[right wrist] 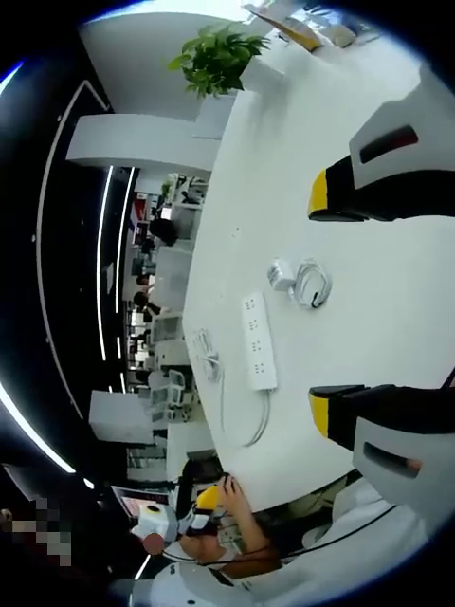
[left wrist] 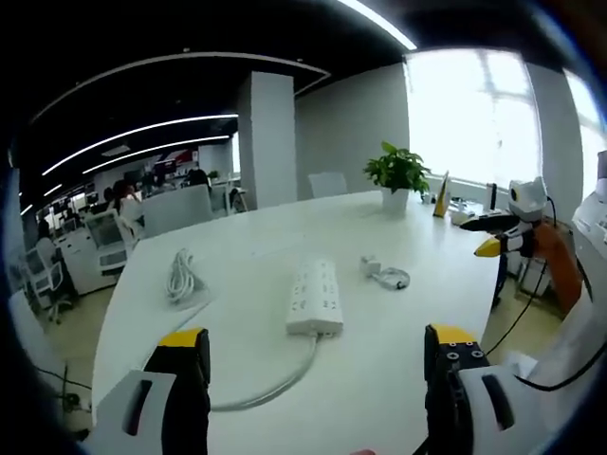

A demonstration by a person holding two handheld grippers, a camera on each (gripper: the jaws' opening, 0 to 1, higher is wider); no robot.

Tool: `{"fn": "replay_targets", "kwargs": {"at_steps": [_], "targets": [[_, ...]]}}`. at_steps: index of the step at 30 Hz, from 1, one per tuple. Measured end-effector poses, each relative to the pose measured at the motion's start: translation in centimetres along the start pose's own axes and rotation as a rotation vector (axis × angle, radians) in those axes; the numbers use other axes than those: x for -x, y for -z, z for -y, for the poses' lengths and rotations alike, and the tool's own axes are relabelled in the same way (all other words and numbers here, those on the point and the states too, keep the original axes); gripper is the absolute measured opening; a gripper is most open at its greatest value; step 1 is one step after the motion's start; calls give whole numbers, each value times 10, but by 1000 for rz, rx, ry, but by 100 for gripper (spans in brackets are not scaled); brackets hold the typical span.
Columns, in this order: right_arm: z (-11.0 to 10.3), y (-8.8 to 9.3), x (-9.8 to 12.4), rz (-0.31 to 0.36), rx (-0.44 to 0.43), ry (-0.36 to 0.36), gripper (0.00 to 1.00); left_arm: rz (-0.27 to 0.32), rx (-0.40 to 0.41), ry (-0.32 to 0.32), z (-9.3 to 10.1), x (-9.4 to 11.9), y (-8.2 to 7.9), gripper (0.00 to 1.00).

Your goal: Straighten the power strip on the desk, plug the charger into it

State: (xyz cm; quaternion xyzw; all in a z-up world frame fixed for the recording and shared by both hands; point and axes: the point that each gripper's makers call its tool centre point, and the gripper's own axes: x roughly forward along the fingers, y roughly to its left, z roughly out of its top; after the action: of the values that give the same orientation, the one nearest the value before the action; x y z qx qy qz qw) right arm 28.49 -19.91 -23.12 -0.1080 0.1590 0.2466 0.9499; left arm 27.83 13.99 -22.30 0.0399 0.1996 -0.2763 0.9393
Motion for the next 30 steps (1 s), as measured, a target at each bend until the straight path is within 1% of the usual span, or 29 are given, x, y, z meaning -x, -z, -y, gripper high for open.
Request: {"fn": "replay_targets", "kwargs": {"at_steps": [7,13,17,21,26,30], "targets": [[0,-2,-1,3,13,9,69,-1,1,-1,-2,-2,3,94],[1,1,-7,-4,9,10,69,-13,6,4,-4,-8,9,94],[-2,2,-13,-1,7,-3,68,-10,7,10,-4,-15,7,94],[0,5,-18,-4,0,-4,68,-17,0,15,-3,-19,7,94],[-1,4,-25,-8,4,-11,68,-18,2,20,-3,-24,8,94],[-4,-1,-27,-4,17,-21,68,-12,1,19,-3,-24,7,94]]}}
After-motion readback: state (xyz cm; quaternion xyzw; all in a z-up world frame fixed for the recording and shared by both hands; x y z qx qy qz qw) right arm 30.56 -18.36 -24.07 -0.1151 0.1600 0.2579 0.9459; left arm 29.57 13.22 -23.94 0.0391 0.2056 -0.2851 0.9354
